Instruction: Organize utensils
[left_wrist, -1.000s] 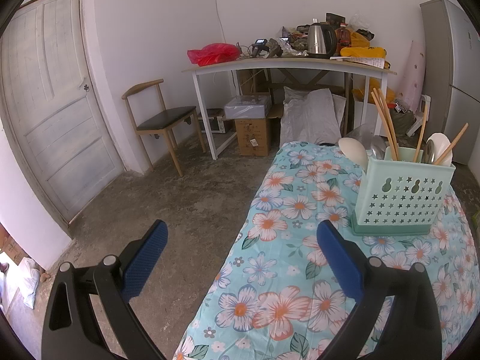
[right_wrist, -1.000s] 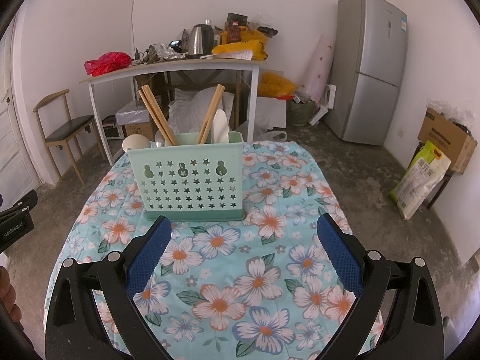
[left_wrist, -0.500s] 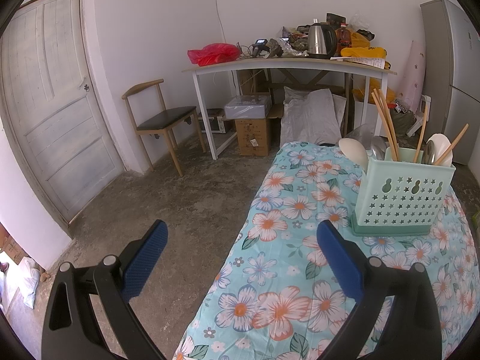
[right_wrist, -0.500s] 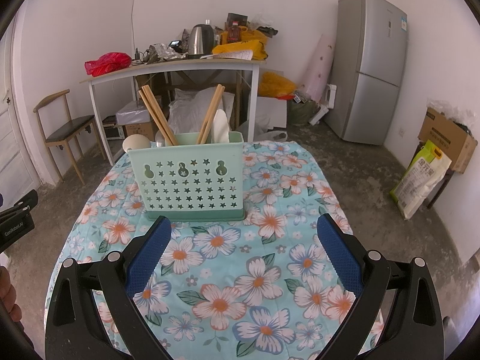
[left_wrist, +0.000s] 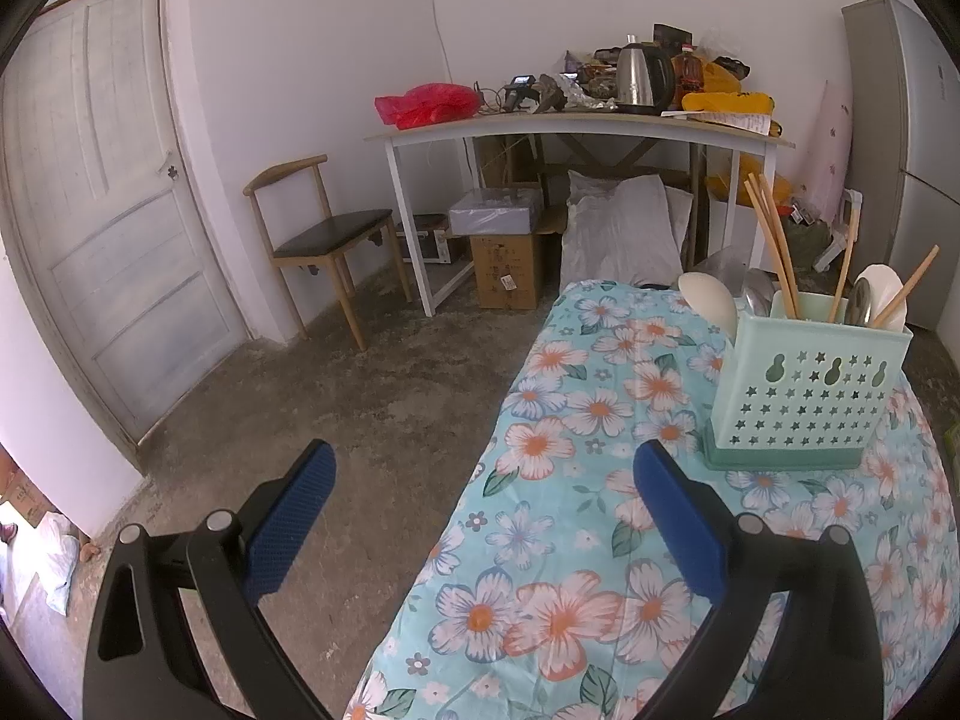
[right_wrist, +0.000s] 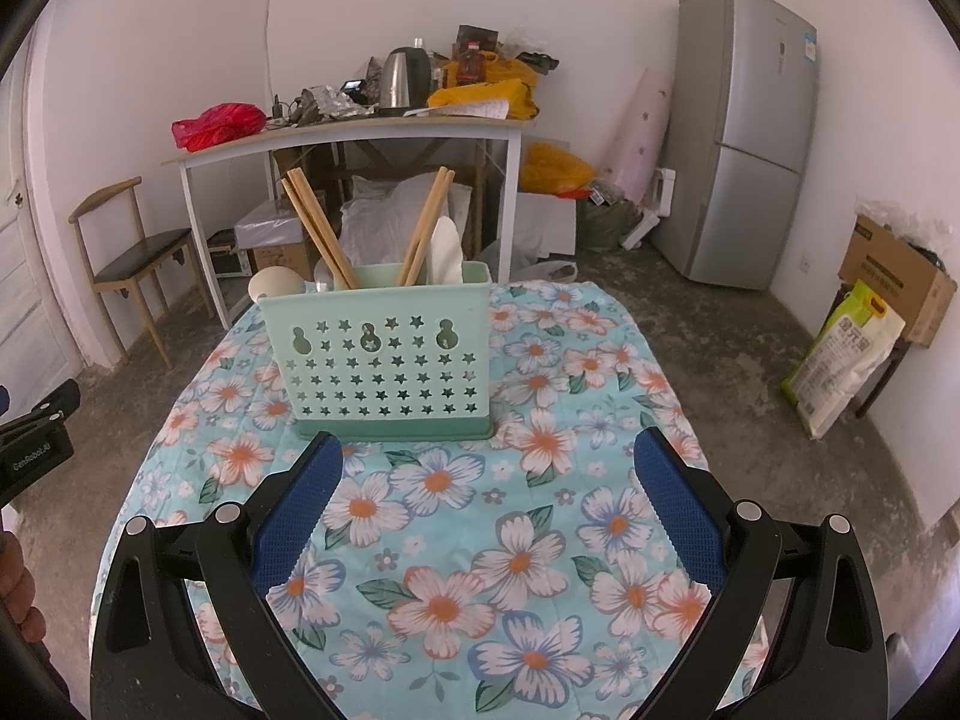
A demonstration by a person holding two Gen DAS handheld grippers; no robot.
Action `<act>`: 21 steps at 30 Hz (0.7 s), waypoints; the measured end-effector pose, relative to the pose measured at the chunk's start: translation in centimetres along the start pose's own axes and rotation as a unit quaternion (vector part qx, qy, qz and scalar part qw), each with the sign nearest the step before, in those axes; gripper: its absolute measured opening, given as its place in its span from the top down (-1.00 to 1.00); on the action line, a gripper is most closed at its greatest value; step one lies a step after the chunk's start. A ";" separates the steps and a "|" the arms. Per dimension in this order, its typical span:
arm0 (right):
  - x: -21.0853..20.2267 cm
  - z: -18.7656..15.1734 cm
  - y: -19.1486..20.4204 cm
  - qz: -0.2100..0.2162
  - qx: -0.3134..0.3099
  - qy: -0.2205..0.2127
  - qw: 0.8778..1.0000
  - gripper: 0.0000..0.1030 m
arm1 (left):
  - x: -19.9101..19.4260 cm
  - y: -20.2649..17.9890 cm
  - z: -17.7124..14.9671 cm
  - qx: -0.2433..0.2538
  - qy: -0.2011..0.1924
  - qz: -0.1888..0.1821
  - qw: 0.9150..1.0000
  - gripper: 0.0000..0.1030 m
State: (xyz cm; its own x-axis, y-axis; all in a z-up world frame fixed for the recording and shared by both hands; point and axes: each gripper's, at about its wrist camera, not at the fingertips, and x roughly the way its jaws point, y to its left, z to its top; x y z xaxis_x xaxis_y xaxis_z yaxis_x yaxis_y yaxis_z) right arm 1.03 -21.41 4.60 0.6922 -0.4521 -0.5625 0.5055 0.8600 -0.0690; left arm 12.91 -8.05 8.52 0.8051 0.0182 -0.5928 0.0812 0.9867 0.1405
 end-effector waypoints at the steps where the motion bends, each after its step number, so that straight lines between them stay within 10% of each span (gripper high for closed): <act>1: 0.0 0.0 -0.1 0.000 0.000 0.000 1.000 -0.82 | 0.0 0.0 0.0 0.000 0.000 0.000 1.000 -0.89; 21: 0.0 -0.1 -0.2 0.001 0.001 0.000 1.000 -0.82 | 0.0 -0.1 0.1 0.000 0.001 -0.001 1.000 -0.89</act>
State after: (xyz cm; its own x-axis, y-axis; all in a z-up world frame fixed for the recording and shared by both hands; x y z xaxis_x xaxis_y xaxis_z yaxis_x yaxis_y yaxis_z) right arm 0.91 -21.57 4.54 0.6939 -0.4496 -0.5624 0.5040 0.8611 -0.0665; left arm 12.95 -8.14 8.55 0.8032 0.0163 -0.5954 0.0829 0.9868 0.1389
